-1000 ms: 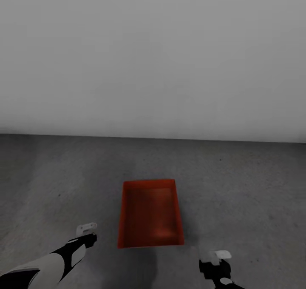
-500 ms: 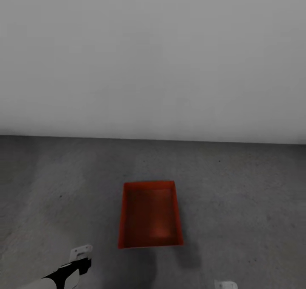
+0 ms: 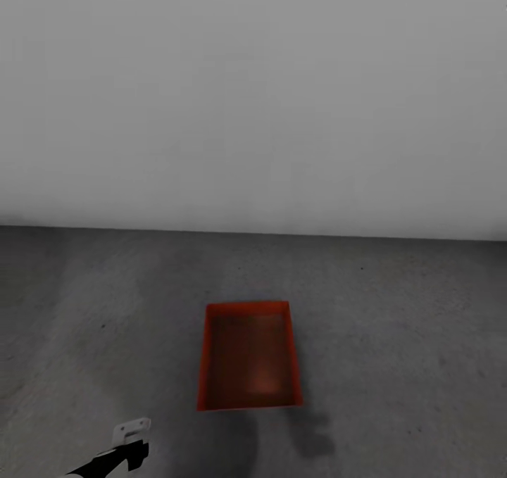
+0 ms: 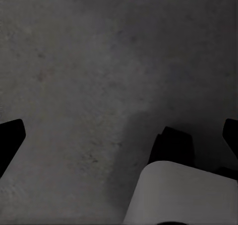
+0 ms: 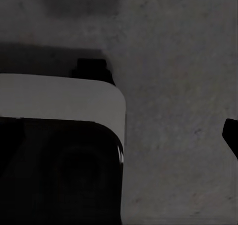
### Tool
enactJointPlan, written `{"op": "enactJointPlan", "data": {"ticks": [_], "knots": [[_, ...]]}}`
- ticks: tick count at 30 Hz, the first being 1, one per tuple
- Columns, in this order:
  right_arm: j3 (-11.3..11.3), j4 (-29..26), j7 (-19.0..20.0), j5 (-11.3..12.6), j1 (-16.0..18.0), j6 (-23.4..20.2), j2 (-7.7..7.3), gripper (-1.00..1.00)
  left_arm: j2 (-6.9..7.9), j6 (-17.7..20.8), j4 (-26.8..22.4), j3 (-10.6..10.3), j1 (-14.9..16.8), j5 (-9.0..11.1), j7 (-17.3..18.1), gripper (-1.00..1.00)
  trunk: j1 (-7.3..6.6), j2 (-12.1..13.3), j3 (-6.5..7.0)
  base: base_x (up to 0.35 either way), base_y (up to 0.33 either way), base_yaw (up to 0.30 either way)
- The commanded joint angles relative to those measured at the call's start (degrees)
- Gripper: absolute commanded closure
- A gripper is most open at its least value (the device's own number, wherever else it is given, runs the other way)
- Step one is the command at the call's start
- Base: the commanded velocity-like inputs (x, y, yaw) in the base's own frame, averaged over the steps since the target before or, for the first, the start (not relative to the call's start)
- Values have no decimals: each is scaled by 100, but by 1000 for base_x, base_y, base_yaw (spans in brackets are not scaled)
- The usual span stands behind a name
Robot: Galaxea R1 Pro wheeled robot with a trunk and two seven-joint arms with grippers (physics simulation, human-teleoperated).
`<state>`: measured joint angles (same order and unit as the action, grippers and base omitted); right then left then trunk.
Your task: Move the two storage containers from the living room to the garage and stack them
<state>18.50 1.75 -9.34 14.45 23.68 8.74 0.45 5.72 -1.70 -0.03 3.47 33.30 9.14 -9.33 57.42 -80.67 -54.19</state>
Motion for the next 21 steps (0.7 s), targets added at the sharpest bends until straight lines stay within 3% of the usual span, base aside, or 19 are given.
{"op": "enactJointPlan", "data": {"ticks": [1,16,17,18,21], "knots": [[48,19,-7,53,6,35,5,-100,0,-17,3,31,2,26,-4,-100,-23,40,16,0,0,0],[32,20,-56,65,5,-21,10,-100,-15,105,10,31,-72,26,67,-100,-352,641,285,0,0,0],[33,23,-59,66,5,-41,17,-100,-24,103,11,31,-107,25,68,-100,-374,682,303,0,0,0],[31,20,-22,67,-76,-180,35,-100,-166,87,8,31,-384,23,75,-100,-396,722,321,0,0,0],[31,19,-10,67,-215,-198,35,-100,-211,95,8,31,-558,21,78,-100,-462,842,375,0,0,0]]}}
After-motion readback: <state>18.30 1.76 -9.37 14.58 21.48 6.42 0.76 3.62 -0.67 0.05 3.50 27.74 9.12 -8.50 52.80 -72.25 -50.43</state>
